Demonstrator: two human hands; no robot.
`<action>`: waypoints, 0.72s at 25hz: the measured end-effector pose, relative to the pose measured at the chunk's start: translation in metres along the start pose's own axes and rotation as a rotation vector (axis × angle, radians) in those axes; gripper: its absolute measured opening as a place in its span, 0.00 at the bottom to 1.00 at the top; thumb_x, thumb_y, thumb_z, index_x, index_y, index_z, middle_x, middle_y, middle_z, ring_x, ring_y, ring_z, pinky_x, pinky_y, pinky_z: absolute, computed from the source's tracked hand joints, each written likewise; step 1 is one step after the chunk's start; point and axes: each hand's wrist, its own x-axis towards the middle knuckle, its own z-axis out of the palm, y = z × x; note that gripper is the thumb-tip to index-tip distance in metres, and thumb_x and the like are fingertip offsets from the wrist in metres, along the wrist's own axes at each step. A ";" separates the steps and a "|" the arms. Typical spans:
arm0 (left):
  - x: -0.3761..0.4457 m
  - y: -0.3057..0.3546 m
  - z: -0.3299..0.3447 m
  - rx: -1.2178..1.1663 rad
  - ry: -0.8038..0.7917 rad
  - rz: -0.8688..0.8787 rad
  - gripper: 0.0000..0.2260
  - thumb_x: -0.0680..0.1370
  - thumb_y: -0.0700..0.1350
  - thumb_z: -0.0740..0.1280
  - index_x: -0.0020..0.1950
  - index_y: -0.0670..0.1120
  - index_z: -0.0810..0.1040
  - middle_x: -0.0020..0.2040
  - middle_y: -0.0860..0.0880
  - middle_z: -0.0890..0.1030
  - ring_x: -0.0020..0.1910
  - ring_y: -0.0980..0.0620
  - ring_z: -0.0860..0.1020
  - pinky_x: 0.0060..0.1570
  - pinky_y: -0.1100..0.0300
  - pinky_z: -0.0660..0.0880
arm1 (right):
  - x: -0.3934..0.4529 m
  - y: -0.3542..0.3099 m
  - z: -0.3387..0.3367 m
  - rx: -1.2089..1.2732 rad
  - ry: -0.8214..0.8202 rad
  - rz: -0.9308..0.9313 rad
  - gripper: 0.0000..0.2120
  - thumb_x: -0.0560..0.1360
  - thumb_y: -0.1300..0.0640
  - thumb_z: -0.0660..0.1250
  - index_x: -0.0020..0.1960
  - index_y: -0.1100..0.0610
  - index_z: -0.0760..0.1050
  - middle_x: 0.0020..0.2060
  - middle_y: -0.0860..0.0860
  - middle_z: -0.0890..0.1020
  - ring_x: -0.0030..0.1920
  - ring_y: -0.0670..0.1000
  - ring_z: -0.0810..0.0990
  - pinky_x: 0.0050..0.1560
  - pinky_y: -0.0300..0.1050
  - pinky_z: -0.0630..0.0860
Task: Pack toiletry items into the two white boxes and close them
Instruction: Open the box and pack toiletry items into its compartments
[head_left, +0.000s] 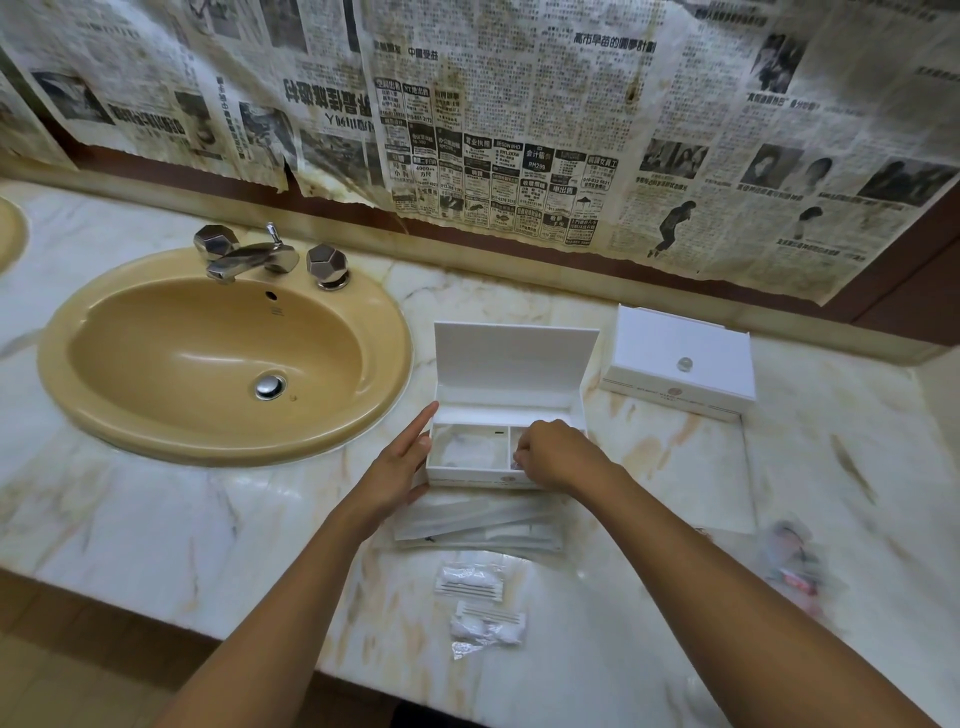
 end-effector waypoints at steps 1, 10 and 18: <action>0.000 0.000 0.000 0.002 0.001 0.004 0.17 0.84 0.53 0.55 0.65 0.76 0.67 0.74 0.54 0.69 0.74 0.55 0.65 0.66 0.53 0.71 | -0.001 -0.001 -0.002 -0.001 0.025 0.001 0.12 0.78 0.56 0.61 0.50 0.60 0.81 0.46 0.56 0.83 0.45 0.56 0.81 0.43 0.45 0.75; 0.002 -0.002 0.001 0.016 0.003 0.025 0.17 0.84 0.53 0.55 0.66 0.75 0.67 0.73 0.47 0.68 0.74 0.50 0.65 0.63 0.55 0.72 | -0.048 -0.053 -0.002 0.050 0.245 -0.218 0.09 0.76 0.57 0.63 0.52 0.56 0.80 0.49 0.55 0.83 0.49 0.57 0.80 0.49 0.49 0.77; 0.002 -0.003 0.000 -0.013 -0.003 0.027 0.17 0.84 0.52 0.55 0.66 0.74 0.68 0.73 0.56 0.70 0.69 0.53 0.71 0.63 0.56 0.73 | -0.062 -0.064 0.045 -0.096 0.025 -0.284 0.10 0.74 0.59 0.65 0.53 0.58 0.80 0.51 0.57 0.81 0.51 0.60 0.79 0.48 0.47 0.73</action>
